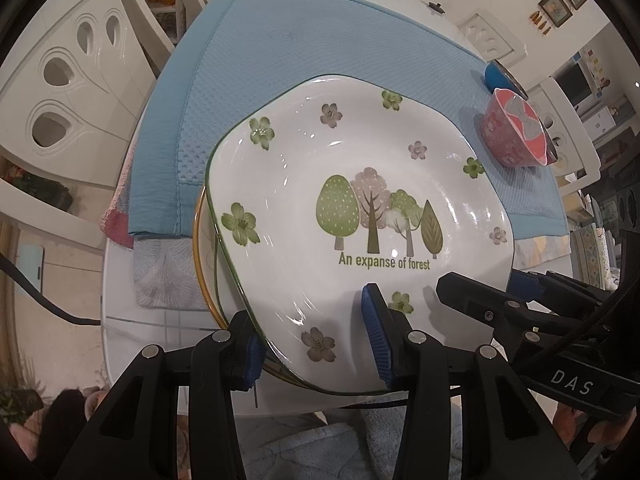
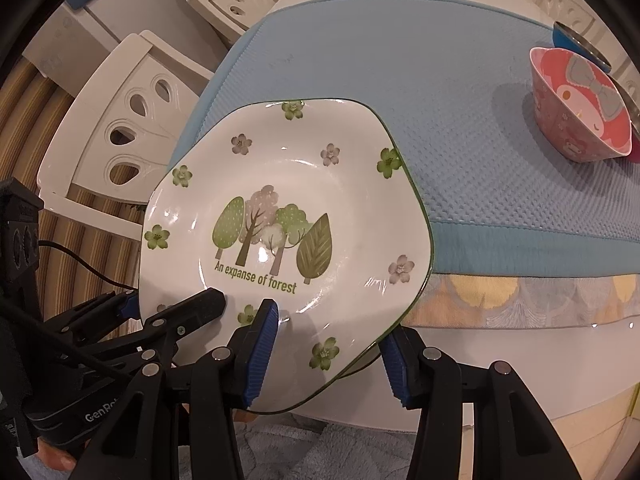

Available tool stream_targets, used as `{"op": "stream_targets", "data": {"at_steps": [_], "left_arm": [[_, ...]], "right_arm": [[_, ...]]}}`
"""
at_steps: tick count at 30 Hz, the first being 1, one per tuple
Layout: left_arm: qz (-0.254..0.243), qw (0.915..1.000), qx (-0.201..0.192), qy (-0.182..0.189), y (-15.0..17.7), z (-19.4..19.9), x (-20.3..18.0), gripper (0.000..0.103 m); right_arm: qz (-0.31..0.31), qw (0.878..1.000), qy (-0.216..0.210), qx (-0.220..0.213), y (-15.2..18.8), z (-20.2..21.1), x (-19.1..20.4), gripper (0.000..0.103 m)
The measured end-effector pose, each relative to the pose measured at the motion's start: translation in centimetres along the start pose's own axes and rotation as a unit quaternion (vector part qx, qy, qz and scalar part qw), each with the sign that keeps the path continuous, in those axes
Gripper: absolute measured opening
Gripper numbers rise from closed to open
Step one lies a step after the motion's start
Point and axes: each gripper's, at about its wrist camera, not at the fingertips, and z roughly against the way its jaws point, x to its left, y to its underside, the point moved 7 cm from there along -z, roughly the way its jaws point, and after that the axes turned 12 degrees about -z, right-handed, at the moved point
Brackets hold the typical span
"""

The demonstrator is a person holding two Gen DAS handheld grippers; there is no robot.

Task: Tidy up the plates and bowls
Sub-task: 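Align the tree plate with both grippers and press it onto the stack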

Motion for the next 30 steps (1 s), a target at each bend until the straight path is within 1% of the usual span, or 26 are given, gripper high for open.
{"op": "stream_targets", "data": {"at_steps": [8,14,30], "left_arm": [[0.008,0.9999,0.013,-0.002,-0.21,-0.02,0.04,0.041],[0.016,0.9997,0.016,0.0,-0.29,0.11,0.3,0.041],[0.015,0.9996,0.023,0.0,-0.25,0.63,0.65,0.041]], "right_arm": [[-0.002,1.0,-0.007,0.006,0.13,0.42,-0.51,0.048],[-0.008,1.0,-0.017,0.009,0.05,0.67,-0.88,0.048],[-0.002,1.0,-0.02,0.016,0.1,0.29,-0.45,0.049]]}}
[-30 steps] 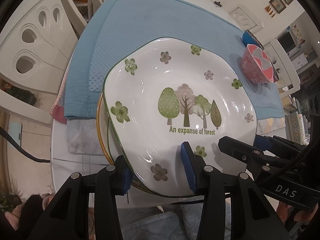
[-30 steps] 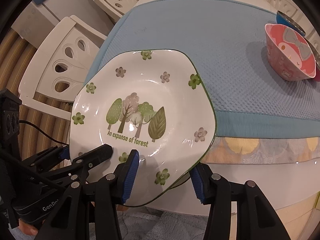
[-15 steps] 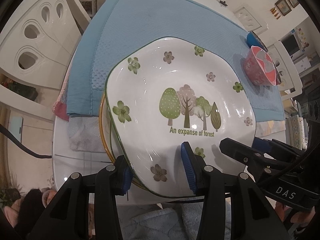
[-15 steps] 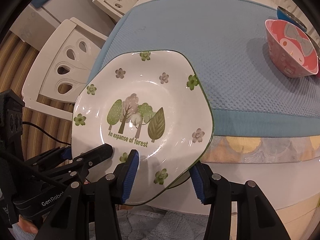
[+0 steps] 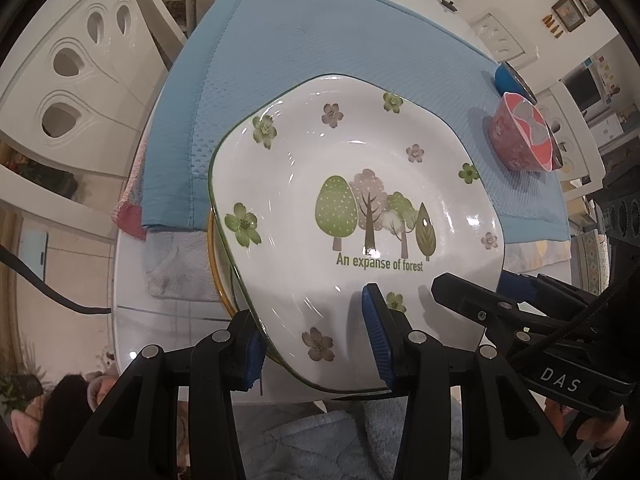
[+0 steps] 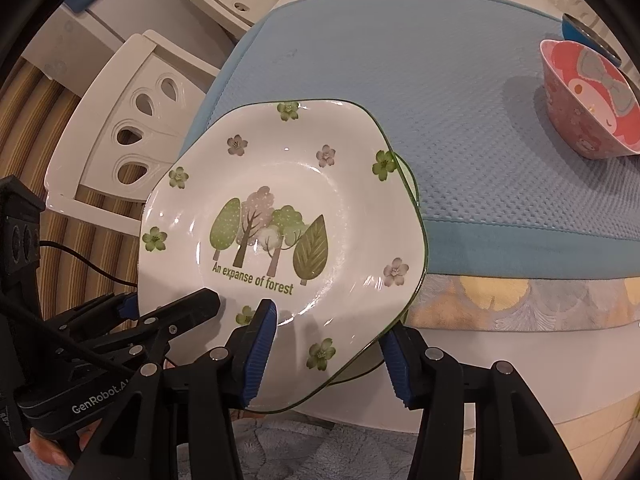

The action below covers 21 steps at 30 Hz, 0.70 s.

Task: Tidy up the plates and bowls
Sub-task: 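Align the tree plate with both grippers and press it onto the stack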

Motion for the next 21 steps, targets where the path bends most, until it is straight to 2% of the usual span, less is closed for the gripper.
{"op": "stream_targets", "data": {"at_steps": [7,17,21], "left_arm": [[-0.015,0.9998,0.011,-0.009,-0.18,0.08,-0.2,0.041],[-0.058,0.9956,0.031,-0.067,-0.32,0.35,-0.47,0.041],[-0.063,0.9942,0.036,-0.079,-0.34,0.48,-0.35,0.041]], "right_arm": [[-0.006,1.0,-0.004,0.002,-0.06,-0.27,0.19,0.049],[-0.008,1.0,-0.001,0.0,-0.05,-0.22,0.3,0.049],[-0.009,1.0,-0.002,-0.002,-0.02,-0.17,0.26,0.05]]}}
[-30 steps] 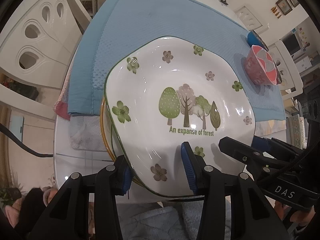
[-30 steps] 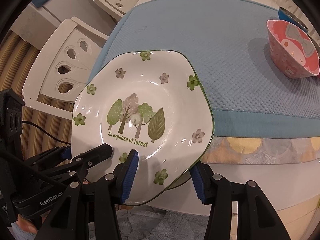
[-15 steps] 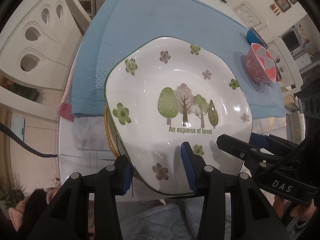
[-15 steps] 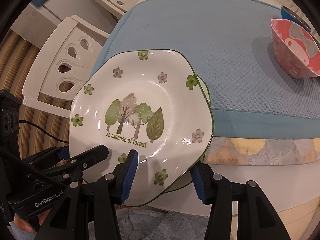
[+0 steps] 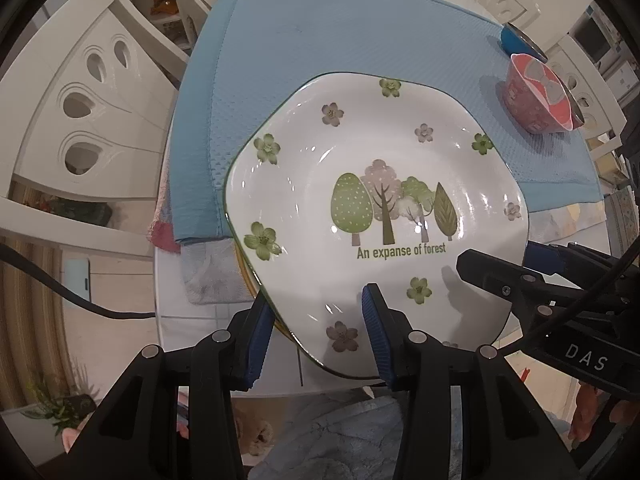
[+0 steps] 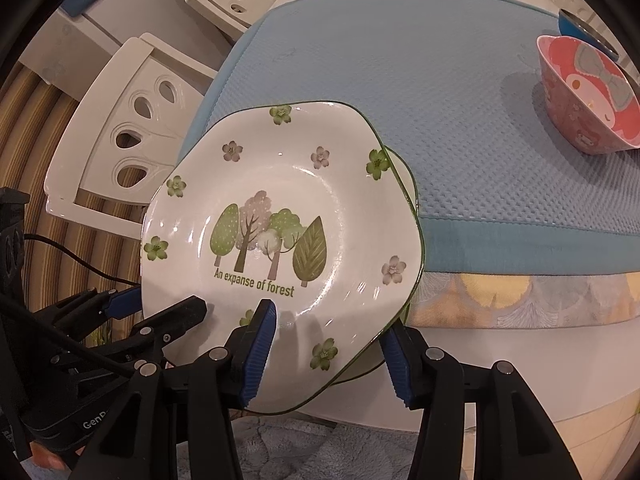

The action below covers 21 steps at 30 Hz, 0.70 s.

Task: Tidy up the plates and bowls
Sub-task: 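Align the tree plate with both grippers and press it onto the stack, then open both grippers to release the tree plate on the stack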

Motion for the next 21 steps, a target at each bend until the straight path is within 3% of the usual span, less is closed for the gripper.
{"op": "stream_targets", "data": {"at_steps": [4,9,21], "left_arm": [[0.012,0.9999,0.002,0.006,0.3,0.0,0.6,0.041],[0.018,0.9987,-0.036,0.031,-0.4,1.7,0.7,0.042],[0.009,0.999,-0.034,0.03,-0.7,1.5,0.3,0.042]], "right_arm": [[-0.004,1.0,0.0,-0.001,0.1,0.2,-0.2,0.049],[-0.003,1.0,0.008,-0.01,0.0,0.5,-0.2,0.053],[-0.007,1.0,0.007,-0.015,0.0,1.1,-0.9,0.054]]}}
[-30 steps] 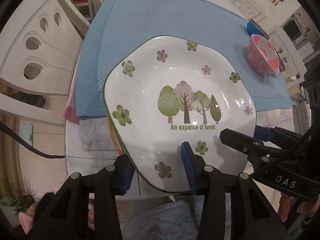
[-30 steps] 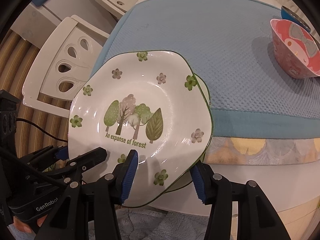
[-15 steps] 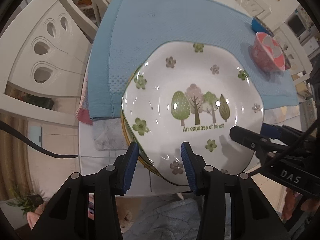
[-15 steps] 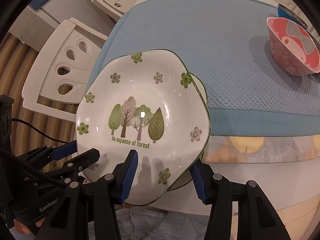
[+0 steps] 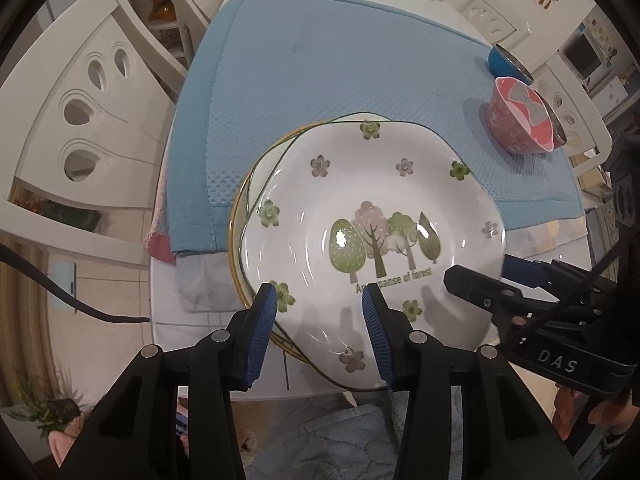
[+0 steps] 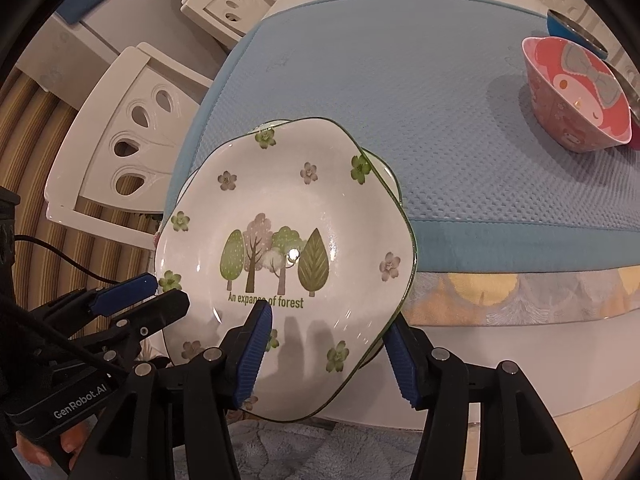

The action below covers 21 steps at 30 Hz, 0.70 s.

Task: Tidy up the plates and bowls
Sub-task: 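Open both grippers to release the tree plate on the stack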

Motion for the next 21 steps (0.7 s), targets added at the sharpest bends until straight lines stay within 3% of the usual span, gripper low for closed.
{"op": "stream_targets", "data": {"at_steps": [3,21], "left_arm": [[-0.008,0.9999,-0.008,0.013,-0.3,0.4,-0.8,0.042],[-0.076,0.9965,0.001,0.035,-2.6,-1.1,-5.0,0.043]], "right_arm": [[0.001,1.0,0.022,0.0,0.2,0.1,-0.7,0.059],[-0.06,0.998,0.012,-0.029,0.1,2.6,-4.9,0.059]]}}
